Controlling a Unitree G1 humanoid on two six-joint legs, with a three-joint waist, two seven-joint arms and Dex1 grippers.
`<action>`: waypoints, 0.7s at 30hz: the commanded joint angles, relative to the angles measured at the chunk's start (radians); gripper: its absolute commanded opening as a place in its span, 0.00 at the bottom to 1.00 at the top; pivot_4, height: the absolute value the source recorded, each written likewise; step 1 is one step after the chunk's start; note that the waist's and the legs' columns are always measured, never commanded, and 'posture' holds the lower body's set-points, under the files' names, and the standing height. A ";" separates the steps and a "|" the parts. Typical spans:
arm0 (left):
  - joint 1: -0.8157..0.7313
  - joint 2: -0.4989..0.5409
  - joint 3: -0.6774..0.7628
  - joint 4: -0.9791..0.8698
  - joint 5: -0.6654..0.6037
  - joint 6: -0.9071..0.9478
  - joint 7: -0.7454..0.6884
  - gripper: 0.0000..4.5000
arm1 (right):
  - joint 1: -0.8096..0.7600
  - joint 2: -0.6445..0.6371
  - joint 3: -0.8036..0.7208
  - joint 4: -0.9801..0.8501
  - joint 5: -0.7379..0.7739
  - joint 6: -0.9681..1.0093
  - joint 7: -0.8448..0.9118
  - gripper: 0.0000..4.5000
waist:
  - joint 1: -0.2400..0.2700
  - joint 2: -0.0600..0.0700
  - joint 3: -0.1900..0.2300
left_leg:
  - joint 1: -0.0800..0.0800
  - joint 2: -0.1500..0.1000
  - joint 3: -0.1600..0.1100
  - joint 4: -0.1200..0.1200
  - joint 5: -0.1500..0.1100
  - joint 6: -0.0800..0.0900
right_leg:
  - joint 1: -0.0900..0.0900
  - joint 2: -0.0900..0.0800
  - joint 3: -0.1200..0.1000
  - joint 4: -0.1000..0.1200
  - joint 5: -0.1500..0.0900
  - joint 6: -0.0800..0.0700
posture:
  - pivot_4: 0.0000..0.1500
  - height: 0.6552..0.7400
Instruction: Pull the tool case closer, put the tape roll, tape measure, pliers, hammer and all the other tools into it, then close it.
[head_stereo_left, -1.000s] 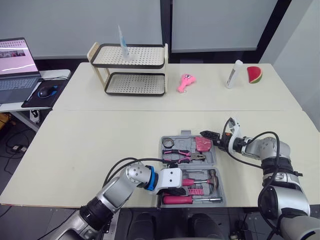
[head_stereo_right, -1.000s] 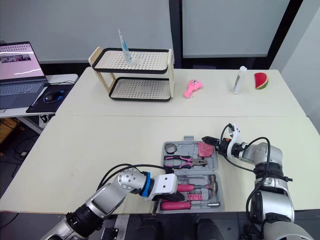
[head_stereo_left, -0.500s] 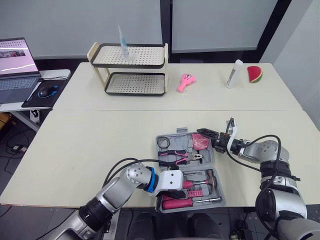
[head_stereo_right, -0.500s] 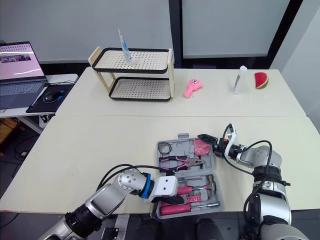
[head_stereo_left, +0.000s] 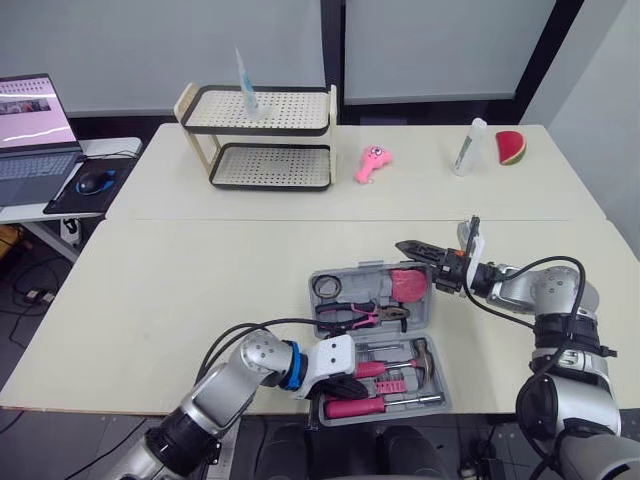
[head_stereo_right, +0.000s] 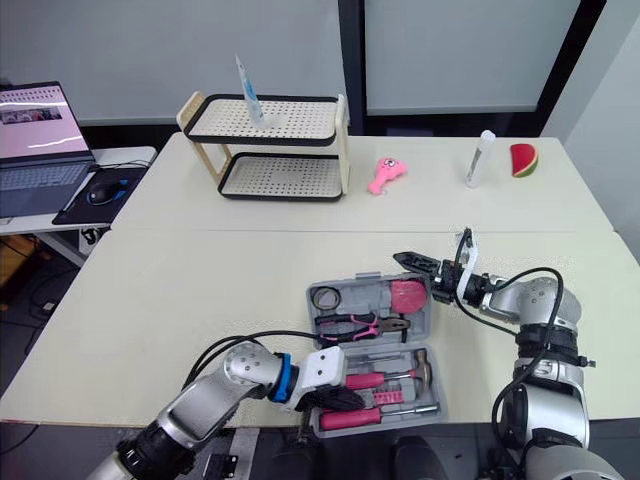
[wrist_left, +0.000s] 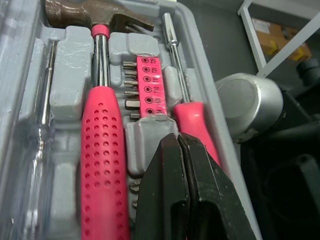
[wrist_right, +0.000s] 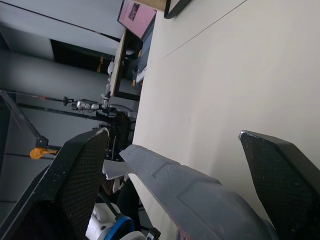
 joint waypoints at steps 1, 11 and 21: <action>0.017 0.052 0.075 -0.120 -0.090 0.055 -0.028 0.00 | 0.005 -0.012 -0.021 -0.082 0.065 0.051 0.001 0.99 | 0.000 0.000 0.000 | 0.000 0.000 0.000 0.000 0.000 0.000 | 0.000 0.000 0.000 0.000 0.000 0.000 | 1.00 1.00; 0.169 0.400 0.297 -0.208 -0.200 0.016 -0.163 0.00 | 0.119 -0.172 0.016 -0.311 0.324 0.238 0.005 0.99 | 0.002 0.000 0.001 | 0.001 0.000 0.000 -0.007 0.000 0.000 | 0.000 0.000 -0.001 -0.007 0.000 0.000 | 1.00 1.00; 0.210 0.391 0.308 -0.002 -0.094 -0.177 -0.118 0.00 | 0.405 -0.504 0.103 -0.728 0.750 0.221 -0.045 0.99 | 0.002 0.000 0.004 | 0.000 0.000 0.000 -0.009 0.000 0.000 | 0.002 -0.001 -0.001 -0.013 0.000 0.000 | 1.00 1.00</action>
